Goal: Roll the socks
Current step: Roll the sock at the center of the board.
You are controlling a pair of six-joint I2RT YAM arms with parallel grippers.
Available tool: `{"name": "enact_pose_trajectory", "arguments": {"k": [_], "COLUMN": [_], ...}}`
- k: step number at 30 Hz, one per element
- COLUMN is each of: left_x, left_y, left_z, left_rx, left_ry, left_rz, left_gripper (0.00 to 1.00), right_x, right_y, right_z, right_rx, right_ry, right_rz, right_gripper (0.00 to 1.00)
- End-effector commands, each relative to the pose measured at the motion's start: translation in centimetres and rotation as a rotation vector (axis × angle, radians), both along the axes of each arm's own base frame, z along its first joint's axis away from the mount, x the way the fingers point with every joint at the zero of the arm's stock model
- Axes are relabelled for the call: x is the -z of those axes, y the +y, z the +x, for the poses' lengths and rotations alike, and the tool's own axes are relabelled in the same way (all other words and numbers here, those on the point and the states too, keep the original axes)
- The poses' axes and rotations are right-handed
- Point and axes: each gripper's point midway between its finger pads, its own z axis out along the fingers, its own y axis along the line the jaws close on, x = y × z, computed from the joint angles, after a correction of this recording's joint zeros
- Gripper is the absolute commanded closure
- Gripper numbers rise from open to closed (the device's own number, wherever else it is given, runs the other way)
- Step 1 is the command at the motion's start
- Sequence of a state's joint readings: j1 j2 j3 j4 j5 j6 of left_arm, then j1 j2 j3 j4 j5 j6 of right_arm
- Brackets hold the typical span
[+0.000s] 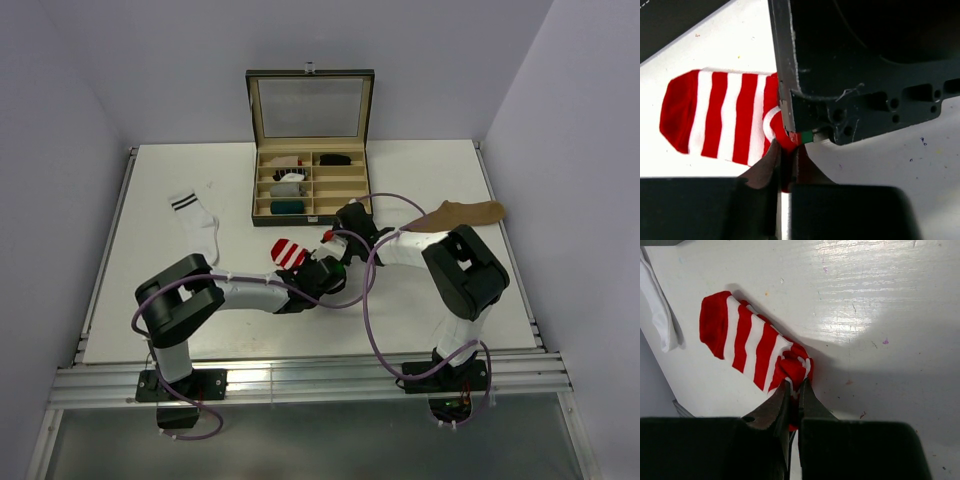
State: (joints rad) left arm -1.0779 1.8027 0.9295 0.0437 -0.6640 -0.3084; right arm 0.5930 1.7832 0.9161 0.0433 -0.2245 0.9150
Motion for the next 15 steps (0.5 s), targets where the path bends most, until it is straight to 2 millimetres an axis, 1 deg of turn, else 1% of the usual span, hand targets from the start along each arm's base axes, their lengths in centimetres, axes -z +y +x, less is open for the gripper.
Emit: {"name": "enact_pose_trajectory", "arguments": {"k": [1, 3, 4, 5, 6, 7, 9, 10, 11, 12, 13, 14, 15], "left_x": [1.5, 1.4, 1.0, 0.7, 0.7, -0.1, -0.3, -1.1, -1.3, -1.3, -2.0, -2.2, -2.0], "left_y": [0.4, 0.2, 0.1, -0.1, -0.3, -0.5, -0.7, -0.7, -0.8, 0.0, -0.6, -0.6, 0.4], "left_z": [-0.3, -0.4, -0.4, -0.5, -0.6, -0.6, -0.6, -0.4, -0.4, -0.1, -0.4, -0.4, 0.2], "left_rx": [0.009, 0.02, 0.023, 0.026, 0.041, 0.048, 0.064, 0.065, 0.067, 0.053, 0.086, 0.08, 0.056], "left_ry": [0.032, 0.04, 0.042, 0.047, 0.073, 0.077, 0.129, 0.137, 0.157, 0.174, 0.204, 0.223, 0.245], "left_rz": [0.063, 0.05, 0.036, 0.018, -0.008, -0.042, -0.106, -0.143, -0.178, -0.202, -0.262, -0.303, -0.328], "left_gripper": [0.99, 0.99, 0.99, 0.99, 0.99, 0.99, 0.99, 0.99, 0.99, 0.99, 0.99, 0.99, 0.99], "right_x": [-1.8, -2.8, -3.5, -3.8, -4.1, -4.9, -5.1, -5.8, -5.9, -5.8, -6.3, -6.3, -6.4], "right_y": [1.2, 1.4, 1.6, 1.5, 1.5, 1.3, 0.8, 0.5, 0.2, -0.2, -0.5, -0.9, -1.0], "right_z": [-0.1, 0.0, 0.1, 0.2, 0.3, 0.5, 0.6, 0.8, 1.0, 0.9, 1.0, 1.2, 1.2], "right_rx": [-0.044, -0.047, -0.049, -0.043, -0.036, -0.025, 0.01, 0.027, 0.049, 0.063, 0.073, 0.089, 0.093], "right_ry": [-0.043, -0.071, -0.096, -0.109, -0.125, -0.145, -0.162, -0.181, -0.184, -0.188, -0.203, -0.207, -0.215], "right_rz": [0.043, 0.069, 0.088, 0.098, 0.111, 0.123, 0.135, 0.152, 0.167, 0.175, 0.184, 0.183, 0.184], "right_gripper": [1.0, 0.99, 0.95, 0.86, 0.81, 0.72, 0.64, 0.56, 0.53, 0.5, 0.45, 0.43, 0.42]}}
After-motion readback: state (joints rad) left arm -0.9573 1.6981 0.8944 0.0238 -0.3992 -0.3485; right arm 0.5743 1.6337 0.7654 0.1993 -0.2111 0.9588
